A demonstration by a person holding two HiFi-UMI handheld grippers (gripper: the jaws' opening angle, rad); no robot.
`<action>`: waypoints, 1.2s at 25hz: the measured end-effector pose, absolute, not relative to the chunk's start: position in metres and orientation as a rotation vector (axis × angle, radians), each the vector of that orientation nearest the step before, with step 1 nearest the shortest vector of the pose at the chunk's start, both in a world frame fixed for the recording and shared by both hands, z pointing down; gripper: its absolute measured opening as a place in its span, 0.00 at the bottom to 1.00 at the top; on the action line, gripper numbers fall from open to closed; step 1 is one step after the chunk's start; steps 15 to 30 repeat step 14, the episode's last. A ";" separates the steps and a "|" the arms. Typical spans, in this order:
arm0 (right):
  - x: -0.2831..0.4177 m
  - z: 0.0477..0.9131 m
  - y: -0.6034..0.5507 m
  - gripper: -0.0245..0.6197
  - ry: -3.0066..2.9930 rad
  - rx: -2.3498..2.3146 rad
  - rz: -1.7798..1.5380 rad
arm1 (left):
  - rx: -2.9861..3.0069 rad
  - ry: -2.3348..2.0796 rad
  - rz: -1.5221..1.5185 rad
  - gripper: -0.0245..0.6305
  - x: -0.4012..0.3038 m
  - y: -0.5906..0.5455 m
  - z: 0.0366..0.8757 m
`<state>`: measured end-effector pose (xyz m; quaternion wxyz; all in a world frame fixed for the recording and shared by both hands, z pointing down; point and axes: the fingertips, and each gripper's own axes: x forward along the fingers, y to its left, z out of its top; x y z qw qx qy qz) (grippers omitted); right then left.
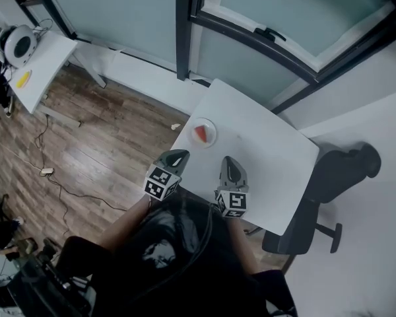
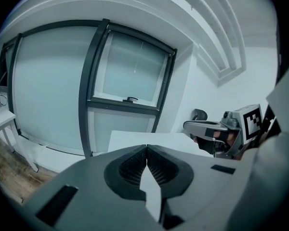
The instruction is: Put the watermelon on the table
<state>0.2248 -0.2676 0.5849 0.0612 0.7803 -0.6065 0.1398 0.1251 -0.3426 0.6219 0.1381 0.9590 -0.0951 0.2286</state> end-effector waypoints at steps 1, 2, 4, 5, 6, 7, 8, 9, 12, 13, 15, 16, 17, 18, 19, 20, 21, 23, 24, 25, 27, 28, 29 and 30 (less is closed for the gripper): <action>0.222 0.584 -0.268 0.05 -1.848 2.354 0.431 | 2.774 -0.284 0.661 0.05 0.123 -0.343 0.622; 0.220 0.585 -0.268 0.05 -1.859 2.349 0.438 | 2.773 -0.292 0.660 0.05 0.122 -0.343 0.622; 0.220 0.591 -0.267 0.05 -1.872 2.339 0.449 | 2.767 -0.304 0.663 0.05 0.119 -0.342 0.622; 0.221 0.594 -0.266 0.05 -1.875 2.334 0.455 | 2.766 -0.309 0.665 0.05 0.118 -0.342 0.623; 0.221 0.597 -0.266 0.05 -1.878 2.330 0.463 | 2.765 -0.313 0.666 0.05 0.117 -0.342 0.623; 0.221 0.598 -0.266 0.05 -1.881 2.325 0.472 | 2.764 -0.319 0.666 0.05 0.116 -0.342 0.623; 0.221 0.598 -0.267 0.05 -1.885 2.321 0.479 | 2.763 -0.325 0.666 0.05 0.115 -0.342 0.622; 0.220 0.598 -0.269 0.05 -1.890 2.316 0.485 | 2.761 -0.331 0.666 0.05 0.114 -0.342 0.622; 0.219 0.598 -0.275 0.05 -1.906 2.308 0.488 | 2.753 -0.345 0.669 0.05 0.111 -0.346 0.623; 0.219 0.598 -0.277 0.05 -1.910 2.306 0.487 | 2.752 -0.348 0.670 0.05 0.111 -0.348 0.623; 0.219 0.598 -0.279 0.05 -1.914 2.304 0.486 | 2.750 -0.351 0.670 0.05 0.111 -0.349 0.624; 0.219 0.598 -0.279 0.05 -1.914 2.304 0.486 | 2.750 -0.351 0.670 0.05 0.111 -0.349 0.624; 0.219 0.598 -0.279 0.05 -1.914 2.304 0.486 | 2.750 -0.351 0.670 0.05 0.111 -0.349 0.624; 0.219 0.598 -0.279 0.05 -1.914 2.304 0.486 | 2.750 -0.351 0.670 0.05 0.111 -0.349 0.624; 0.219 0.598 -0.279 0.05 -1.914 2.304 0.486 | 2.750 -0.351 0.670 0.05 0.111 -0.349 0.624; 0.219 0.598 -0.279 0.05 -1.914 2.304 0.486 | 2.750 -0.351 0.670 0.05 0.111 -0.349 0.624; 0.219 0.598 -0.279 0.05 -1.914 2.304 0.486 | 2.750 -0.351 0.670 0.05 0.111 -0.349 0.624; 0.219 0.598 -0.279 0.05 -1.914 2.304 0.486 | 2.750 -0.351 0.670 0.05 0.111 -0.349 0.624; 0.219 0.598 -0.279 0.05 -1.914 2.304 0.486 | 2.750 -0.351 0.670 0.05 0.111 -0.349 0.624; 0.219 0.598 -0.279 0.05 -1.914 2.304 0.486 | 2.750 -0.351 0.670 0.05 0.111 -0.349 0.624; 0.219 0.598 -0.279 0.05 -1.914 2.304 0.486 | 2.750 -0.351 0.670 0.05 0.111 -0.349 0.624; 0.219 0.598 -0.279 0.05 -1.914 2.304 0.486 | 2.750 -0.351 0.670 0.05 0.111 -0.349 0.624; 0.219 0.598 -0.279 0.05 -1.914 2.304 0.486 | 2.750 -0.351 0.670 0.05 0.111 -0.349 0.624; 0.219 0.598 -0.279 0.05 -1.914 2.304 0.486 | 2.750 -0.351 0.670 0.05 0.111 -0.349 0.624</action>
